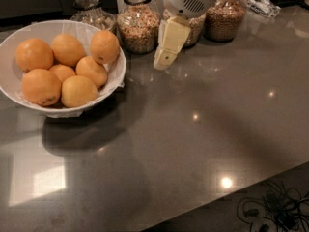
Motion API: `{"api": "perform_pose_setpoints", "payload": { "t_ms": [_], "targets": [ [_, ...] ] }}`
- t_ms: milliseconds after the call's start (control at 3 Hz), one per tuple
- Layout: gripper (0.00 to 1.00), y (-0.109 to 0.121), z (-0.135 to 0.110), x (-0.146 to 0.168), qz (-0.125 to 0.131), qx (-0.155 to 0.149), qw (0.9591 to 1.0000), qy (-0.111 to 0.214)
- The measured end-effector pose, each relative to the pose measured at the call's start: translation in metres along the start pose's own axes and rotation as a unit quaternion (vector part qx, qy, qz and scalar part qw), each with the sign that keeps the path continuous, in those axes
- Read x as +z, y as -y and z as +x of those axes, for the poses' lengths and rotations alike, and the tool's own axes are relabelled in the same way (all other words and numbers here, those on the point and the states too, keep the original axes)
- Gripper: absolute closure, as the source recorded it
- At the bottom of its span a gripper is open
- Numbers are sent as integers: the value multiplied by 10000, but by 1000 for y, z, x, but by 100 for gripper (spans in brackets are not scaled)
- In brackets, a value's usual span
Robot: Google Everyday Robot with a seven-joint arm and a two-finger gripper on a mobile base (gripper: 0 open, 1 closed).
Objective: Pick orange from white bowl
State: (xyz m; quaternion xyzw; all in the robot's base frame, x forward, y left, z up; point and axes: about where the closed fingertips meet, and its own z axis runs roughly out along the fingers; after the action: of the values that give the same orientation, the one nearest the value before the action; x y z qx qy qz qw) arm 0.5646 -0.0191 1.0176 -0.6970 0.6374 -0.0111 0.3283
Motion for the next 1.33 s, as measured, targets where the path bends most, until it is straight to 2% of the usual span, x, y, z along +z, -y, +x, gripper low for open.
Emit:
{"api": "perform_pose_setpoints", "payload": {
  "t_ms": [333, 667, 1000, 1333],
  "targets": [
    [0, 23, -18, 31, 173, -10, 9991, 388],
    [0, 43, -34, 62, 79, 46, 9973, 722],
    [0, 55, -43, 87, -137, 134, 9953, 952],
    [0, 56, -49, 108, -397, 243, 9922, 1160]
  ]
}}
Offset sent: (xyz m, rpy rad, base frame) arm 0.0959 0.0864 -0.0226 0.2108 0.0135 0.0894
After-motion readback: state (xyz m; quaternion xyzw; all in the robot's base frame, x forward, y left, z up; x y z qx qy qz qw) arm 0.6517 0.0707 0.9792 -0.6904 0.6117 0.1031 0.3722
